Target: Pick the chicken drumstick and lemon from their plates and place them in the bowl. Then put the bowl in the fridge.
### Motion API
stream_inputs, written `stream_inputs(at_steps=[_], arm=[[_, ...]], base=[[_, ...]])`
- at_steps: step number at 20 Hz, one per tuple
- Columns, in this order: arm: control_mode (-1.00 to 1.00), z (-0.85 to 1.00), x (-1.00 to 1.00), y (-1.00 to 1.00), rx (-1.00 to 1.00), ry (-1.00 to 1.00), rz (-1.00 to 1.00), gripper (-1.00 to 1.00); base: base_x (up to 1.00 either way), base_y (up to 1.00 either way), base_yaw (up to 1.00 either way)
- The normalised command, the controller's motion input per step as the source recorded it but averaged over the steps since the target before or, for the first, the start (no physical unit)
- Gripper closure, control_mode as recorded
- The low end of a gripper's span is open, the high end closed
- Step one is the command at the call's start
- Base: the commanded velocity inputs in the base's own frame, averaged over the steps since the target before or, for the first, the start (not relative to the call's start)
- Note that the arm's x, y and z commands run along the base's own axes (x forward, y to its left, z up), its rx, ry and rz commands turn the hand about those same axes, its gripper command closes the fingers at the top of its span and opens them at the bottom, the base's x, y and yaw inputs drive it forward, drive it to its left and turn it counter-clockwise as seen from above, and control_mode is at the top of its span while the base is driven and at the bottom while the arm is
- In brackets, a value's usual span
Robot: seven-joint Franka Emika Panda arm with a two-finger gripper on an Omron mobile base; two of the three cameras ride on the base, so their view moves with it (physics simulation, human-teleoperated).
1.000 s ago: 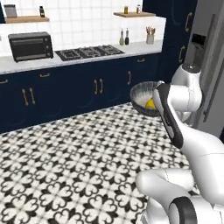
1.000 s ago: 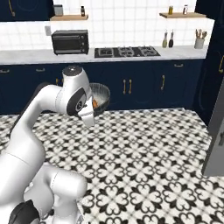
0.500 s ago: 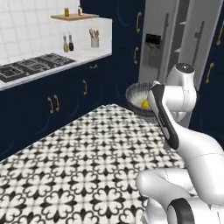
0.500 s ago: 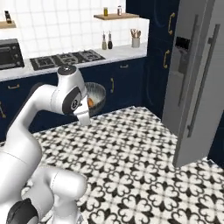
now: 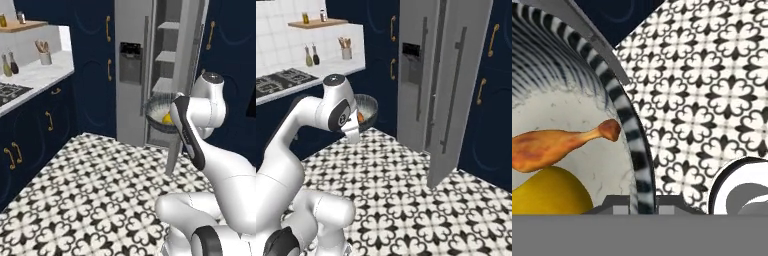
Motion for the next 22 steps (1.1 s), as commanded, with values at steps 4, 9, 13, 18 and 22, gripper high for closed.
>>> stream_inputs(at_steps=[4, 9, 13, 18, 22], arm=[[1.0, 0.0, 0.0, 0.0, 0.0, 0.0, 0.0, 1.0], [1.0, 0.0, 0.0, 0.0, 0.0, 0.0, 0.0, 1.0], [1.0, 0.0, 0.0, 0.0, 0.0, 0.0, 0.0, 1.0], [1.0, 0.0, 0.0, 0.0, 0.0, 0.0, 0.0, 1.0], [1.0, 0.0, 0.0, 0.0, 0.0, 0.0, 0.0, 1.0]], base=[[1.0, 0.98, -0.58], [1.0, 0.99, -0.58], [1.0, 0.99, -0.57], [0.85, 1.0, -0.52], [0.82, 0.96, -0.49]])
